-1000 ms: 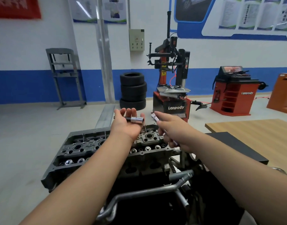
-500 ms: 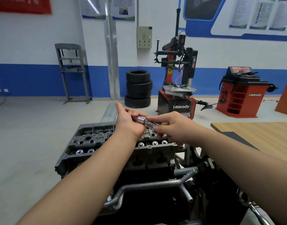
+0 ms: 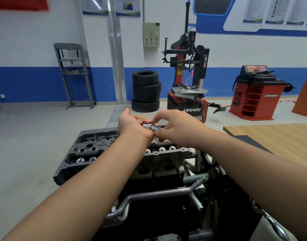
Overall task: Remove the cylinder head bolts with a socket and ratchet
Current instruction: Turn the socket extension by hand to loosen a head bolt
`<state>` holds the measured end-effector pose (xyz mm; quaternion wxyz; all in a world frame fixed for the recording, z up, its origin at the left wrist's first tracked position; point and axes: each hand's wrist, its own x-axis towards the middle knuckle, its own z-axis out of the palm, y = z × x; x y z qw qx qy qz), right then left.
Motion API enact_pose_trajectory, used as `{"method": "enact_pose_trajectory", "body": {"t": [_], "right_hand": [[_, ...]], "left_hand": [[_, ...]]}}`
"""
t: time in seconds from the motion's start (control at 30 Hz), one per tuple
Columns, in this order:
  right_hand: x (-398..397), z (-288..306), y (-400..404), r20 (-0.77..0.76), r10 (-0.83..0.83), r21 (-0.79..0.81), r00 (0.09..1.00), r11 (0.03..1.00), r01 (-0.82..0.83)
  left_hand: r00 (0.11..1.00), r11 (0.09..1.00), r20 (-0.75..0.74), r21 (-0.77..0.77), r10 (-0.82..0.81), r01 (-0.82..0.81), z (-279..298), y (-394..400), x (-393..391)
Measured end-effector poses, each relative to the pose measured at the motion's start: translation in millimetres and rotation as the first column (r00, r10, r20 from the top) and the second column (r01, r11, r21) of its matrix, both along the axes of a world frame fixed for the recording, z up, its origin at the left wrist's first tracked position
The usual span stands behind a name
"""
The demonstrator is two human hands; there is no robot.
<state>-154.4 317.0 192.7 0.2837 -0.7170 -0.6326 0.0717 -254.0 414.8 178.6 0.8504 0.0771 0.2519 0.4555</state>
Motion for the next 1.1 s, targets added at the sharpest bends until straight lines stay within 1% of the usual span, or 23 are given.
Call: {"method": "enact_pose_trajectory", "body": {"t": [0.1,0.17,0.2,0.23,0.27,0.3,0.33,0.37,0.43,0.47,0.5,0.57,0.6,0.63,0.67,0.73,0.77,0.8,0.83,0.9,0.97,1.03,1.1], "right_hand": [[4,-1,-3,-0.066,0.004,-0.042,0.998,0.999,-0.007],[8,2,-6,-0.293,0.006,-0.009,0.956,1.0,-0.009],[11,4,-8,-0.488,0.002,0.038,0.873,0.999,0.019],[15,5,-11,-0.709,0.012,0.078,0.705,0.995,0.061],[19,4,-13,-0.891,0.05,0.106,0.45,0.989,0.101],[20,1,-13,-0.978,0.106,0.132,0.182,0.981,0.142],[19,-3,-12,-0.988,0.157,0.152,-0.012,0.971,0.186],[17,-8,-9,-0.973,0.195,0.163,-0.126,0.96,0.229],[16,-14,3,-0.919,0.283,0.172,-0.275,0.915,0.365],[17,-12,8,-0.882,0.329,0.156,-0.339,0.88,0.448],[22,-8,12,-0.845,0.373,0.136,-0.384,0.844,0.519],[38,4,14,-0.825,0.419,0.128,-0.38,0.793,0.596],[46,9,15,-0.842,0.416,0.14,-0.343,0.783,0.605],[53,13,16,-0.868,0.403,0.156,-0.29,0.776,0.611],[58,16,17,-0.902,0.375,0.173,-0.216,0.77,0.614],[65,20,21,-0.96,0.278,0.218,-0.011,0.775,0.593],[66,22,23,-0.966,0.247,0.247,0.08,0.786,0.567],[67,23,25,-0.961,0.237,0.275,0.14,0.798,0.536],[67,25,27,-0.954,0.243,0.298,0.173,0.811,0.504],[65,29,33,-0.945,0.253,0.322,0.208,0.835,0.446],[61,34,42,-0.935,0.247,0.334,0.253,0.85,0.406],[56,38,53,-0.921,0.245,0.352,0.302,0.857,0.376],[53,42,66,-0.913,0.239,0.358,0.331,0.857,0.37]], "left_hand": [[1.0,1.0,0.007,-0.002,-0.028,0.028,0,-2,2],[0.999,1.0,0.037,-0.002,-0.028,0.028,3,-3,4],[0.998,1.0,0.062,-0.011,-0.015,0.015,7,-1,4],[0.995,1.0,0.095,-0.03,0.01,-0.007,11,1,5],[0.99,0.998,0.135,-0.057,0.04,-0.033,14,3,6],[0.983,0.996,0.171,-0.079,0.065,-0.052,16,4,8],[0.977,0.995,0.201,-0.084,0.07,-0.054,16,4,12],[0.973,0.997,0.226,-0.066,0.049,-0.035,16,1,17],[0.968,0.998,0.242,0.016,-0.061,0.059,10,-9,30],[0.97,0.988,0.195,0.073,-0.145,0.133,5,-14,35],[0.968,0.965,0.081,0.139,-0.236,0.224,-1,-18,39],[0.905,0.88,-0.284,0.268,-0.316,0.391,-15,-19,39],[0.852,0.833,-0.46,0.345,-0.25,0.431,-23,-16,36],[0.798,0.776,-0.592,0.45,-0.111,0.441,-31,-12,32],[0.736,0.686,-0.674,0.565,0.065,0.458,-36,-6,27],[0.587,0.407,-0.699,0.715,0.408,0.568,-44,7,15],[0.519,0.265,-0.667,0.716,0.534,0.646,-46,13,10],[0.464,0.159,-0.628,0.684,0.625,0.712,-48,18,7],[0.422,0.1,-0.602,0.644,0.678,0.759,-52,23,5],[0.35,0.098,-0.611,0.577,0.71,0.811,-57,29,3],[0.28,0.151,-0.665,0.513,0.693,0.845,-63,32,1],[0.243,0.199,-0.719,0.471,0.651,0.859,-67,37,1],[0.19,0.214,-0.714,0.435,0.674,0.875,-71,41,4]]}}
